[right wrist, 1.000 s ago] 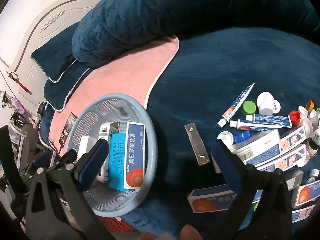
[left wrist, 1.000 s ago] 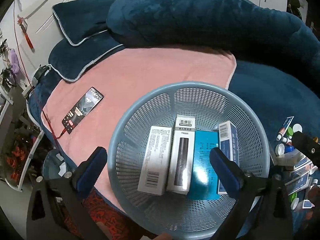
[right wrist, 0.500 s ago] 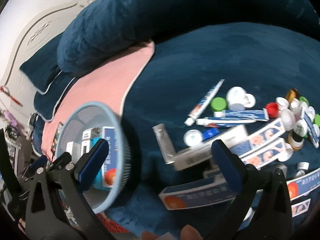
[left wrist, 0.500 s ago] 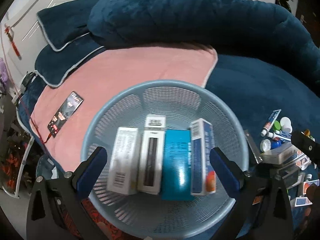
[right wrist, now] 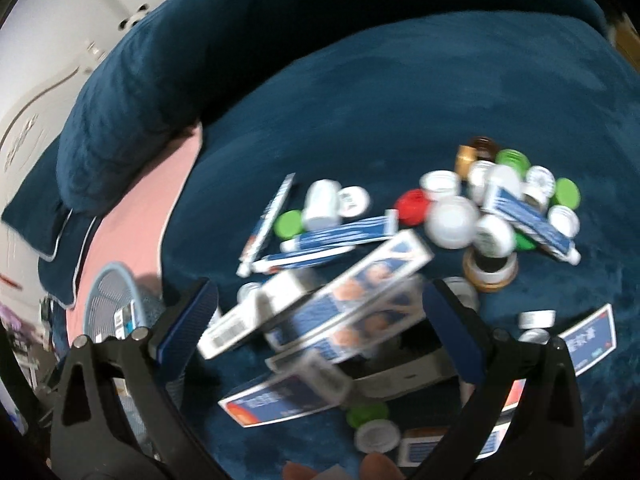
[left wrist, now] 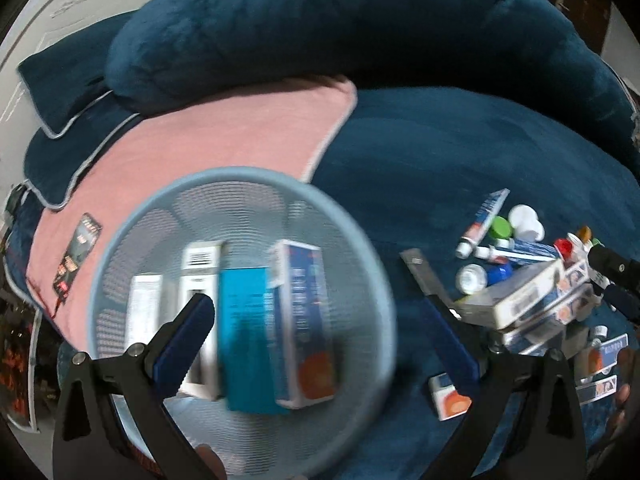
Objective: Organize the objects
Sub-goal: 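Reach into the pile and grasp the white box with yellow stripe with left tool, then lift the white-yellow box with left tool and turn it upright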
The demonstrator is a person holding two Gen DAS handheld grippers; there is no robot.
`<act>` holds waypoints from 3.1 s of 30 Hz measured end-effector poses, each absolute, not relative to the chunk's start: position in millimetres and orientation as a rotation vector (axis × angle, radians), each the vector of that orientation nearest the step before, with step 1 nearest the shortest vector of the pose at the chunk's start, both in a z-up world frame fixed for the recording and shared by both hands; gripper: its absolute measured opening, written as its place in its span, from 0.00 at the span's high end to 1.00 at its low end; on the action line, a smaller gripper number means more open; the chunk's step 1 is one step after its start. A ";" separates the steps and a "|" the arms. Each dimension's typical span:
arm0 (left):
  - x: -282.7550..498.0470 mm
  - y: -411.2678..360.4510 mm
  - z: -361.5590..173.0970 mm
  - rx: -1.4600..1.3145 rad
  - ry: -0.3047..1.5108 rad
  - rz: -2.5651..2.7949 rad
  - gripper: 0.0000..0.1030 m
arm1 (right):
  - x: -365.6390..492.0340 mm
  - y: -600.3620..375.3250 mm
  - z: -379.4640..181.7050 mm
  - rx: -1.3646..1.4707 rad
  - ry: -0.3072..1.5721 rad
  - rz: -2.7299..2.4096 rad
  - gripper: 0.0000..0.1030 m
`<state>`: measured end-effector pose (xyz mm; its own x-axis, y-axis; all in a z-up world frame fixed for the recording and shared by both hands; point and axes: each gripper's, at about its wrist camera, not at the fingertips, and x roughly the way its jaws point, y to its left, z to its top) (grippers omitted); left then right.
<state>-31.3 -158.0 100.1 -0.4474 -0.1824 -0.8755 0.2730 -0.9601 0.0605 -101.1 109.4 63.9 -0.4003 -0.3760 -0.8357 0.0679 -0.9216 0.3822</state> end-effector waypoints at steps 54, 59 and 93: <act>-87.0 -72.8 68.1 1.737 0.287 -2.809 0.63 | -102.6 205.1 41.2 1.625 -0.566 -2.417 0.00; -86.9 -70.5 63.8 1.772 0.233 -2.775 0.63 | -102.8 206.4 38.9 1.642 -0.570 -2.419 0.00; -122.5 -45.9 25.3 2.087 -0.890 -2.808 0.52 | -103.0 226.6 26.8 1.668 -0.564 -2.440 0.00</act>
